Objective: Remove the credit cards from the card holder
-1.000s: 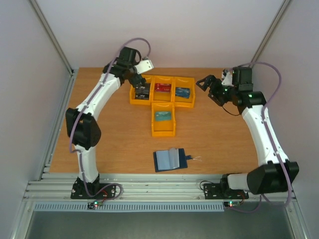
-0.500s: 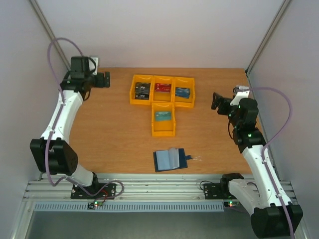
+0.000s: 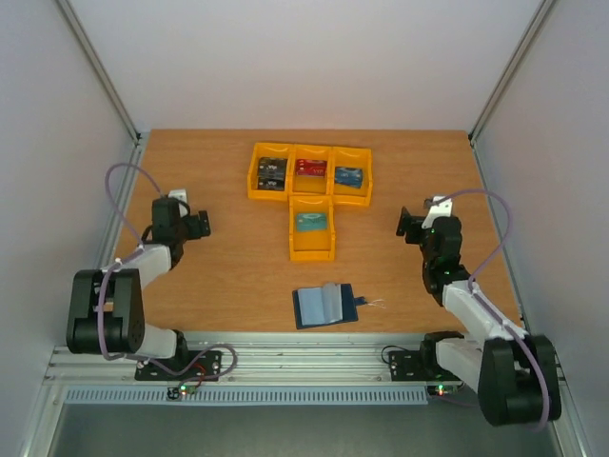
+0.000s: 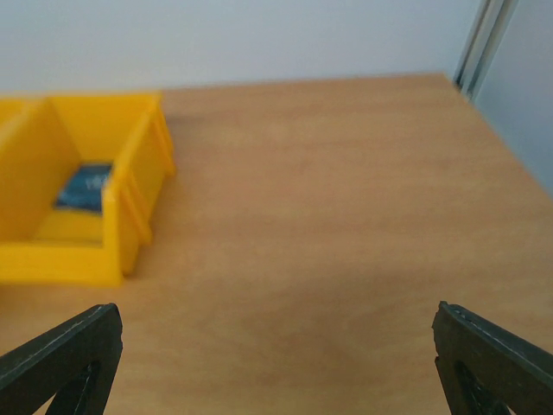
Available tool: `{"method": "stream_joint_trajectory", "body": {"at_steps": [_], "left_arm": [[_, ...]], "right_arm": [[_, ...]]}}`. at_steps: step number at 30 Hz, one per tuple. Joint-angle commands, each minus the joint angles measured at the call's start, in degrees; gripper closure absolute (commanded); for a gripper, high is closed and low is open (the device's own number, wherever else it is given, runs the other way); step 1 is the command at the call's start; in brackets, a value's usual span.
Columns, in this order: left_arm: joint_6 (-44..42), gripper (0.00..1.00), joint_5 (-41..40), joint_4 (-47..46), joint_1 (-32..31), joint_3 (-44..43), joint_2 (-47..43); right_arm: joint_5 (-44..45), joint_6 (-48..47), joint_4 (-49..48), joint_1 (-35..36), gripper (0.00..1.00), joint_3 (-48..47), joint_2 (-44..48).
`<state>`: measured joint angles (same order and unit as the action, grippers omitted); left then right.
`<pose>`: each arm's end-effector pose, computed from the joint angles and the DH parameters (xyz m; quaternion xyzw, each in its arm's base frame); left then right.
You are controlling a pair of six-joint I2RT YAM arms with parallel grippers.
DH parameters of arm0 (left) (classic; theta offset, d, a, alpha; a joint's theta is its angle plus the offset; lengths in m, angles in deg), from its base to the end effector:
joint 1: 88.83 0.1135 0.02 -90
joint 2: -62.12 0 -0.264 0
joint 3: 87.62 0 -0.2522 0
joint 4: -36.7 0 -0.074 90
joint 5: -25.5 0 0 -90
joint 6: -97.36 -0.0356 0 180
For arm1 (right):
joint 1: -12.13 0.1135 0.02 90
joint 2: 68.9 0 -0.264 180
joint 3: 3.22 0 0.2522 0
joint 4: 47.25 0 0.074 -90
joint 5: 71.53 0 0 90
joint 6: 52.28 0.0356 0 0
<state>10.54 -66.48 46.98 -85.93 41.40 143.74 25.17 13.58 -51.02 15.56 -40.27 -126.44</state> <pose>0.2809 0.0155 0.1744 -0.0554 0.9079 0.0147 0.4153 0.2191 0.0090 0.2165 -0.1570 0.7863 -0.1532 0.5776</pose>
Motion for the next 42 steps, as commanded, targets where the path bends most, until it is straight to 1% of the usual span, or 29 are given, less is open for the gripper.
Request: {"method": "stream_joint_trajectory", "body": {"at_steps": [1,3,4,5,7,9,10,15,17,20,22,26,28,30,42], "left_arm": [[0.2,0.01,1.1,-36.0,0.1,12.3,-1.2],[-0.6,0.01,7.2,-48.9,0.1,18.0,0.4],[-1.9,0.01,9.1,-52.4,0.1,19.6,1.2],[-2.4,0.01,9.1,-55.2,0.0,20.5,2.4],[-2.0,0.01,7.4,-59.7,0.0,21.2,5.8],[-1.7,0.01,7.9,-63.3,0.1,21.3,8.7],[-1.8,0.01,8.2,-61.9,0.1,20.9,8.5],[-1.4,0.01,6.2,-49.0,-0.3,14.9,7.6],[-2.3,0.01,7.3,-49.7,-0.4,14.8,8.0],[-2.4,0.01,7.3,-49.5,-0.5,14.8,7.9],[-2.4,0.01,7.3,-49.5,-0.5,14.8,8.0],[-2.4,0.01,7.3,-49.5,-0.5,14.8,7.9],[-2.5,0.01,7.3,-49.4,-0.5,14.8,7.9],[-2.5,0.01,7.2,-49.3,-0.5,14.8,7.9],[-2.5,0.01,7.1,-48.9,-0.6,14.5,7.9]], "right_arm": [[-1.7,-1.4,-19.0,-0.3,0.02,5.8,-8.6],[-1.8,-1.3,-26.4,-0.3,0.02,8.0,-14.1],[-0.9,-1.2,-30.2,-0.3,0.02,8.9,-16.6],[0.5,-1.8,-35.3,-0.3,0.02,9.6,-18.8],[1.7,-2.7,-38.2,-0.6,0.02,9.8,-20.3],[-2.3,-3.7,-42.5,-1.7,0.02,10.2,-24.5],[-4.4,-4.2,-43.4,-2.0,0.01,9.9,-26.0],[-6.1,-4.7,-47.6,-2.5,0.02,7.4,-34.6],[-6.0,-4.6,-43.6,-2.5,0.02,6.1,-33.6],[-8.9,-5.4,-40.6,-2.5,0.01,4.7,-33.6],[-7.3,-4.8,-38.7,-2.5,0.02,3.4,-33.6],[-0.3,-2.4,-31.8,-2.6,0.02,-0.2,-33.9],[0.2,-2.4,-33.4,-2.6,0.01,0.5,-33.9],[0.7,-2.1,-32.2,-2.6,0.02,-0.1,-33.9],[0.8,-2.2,-32.5,-2.6,0.01,0.1,-33.9]]}}
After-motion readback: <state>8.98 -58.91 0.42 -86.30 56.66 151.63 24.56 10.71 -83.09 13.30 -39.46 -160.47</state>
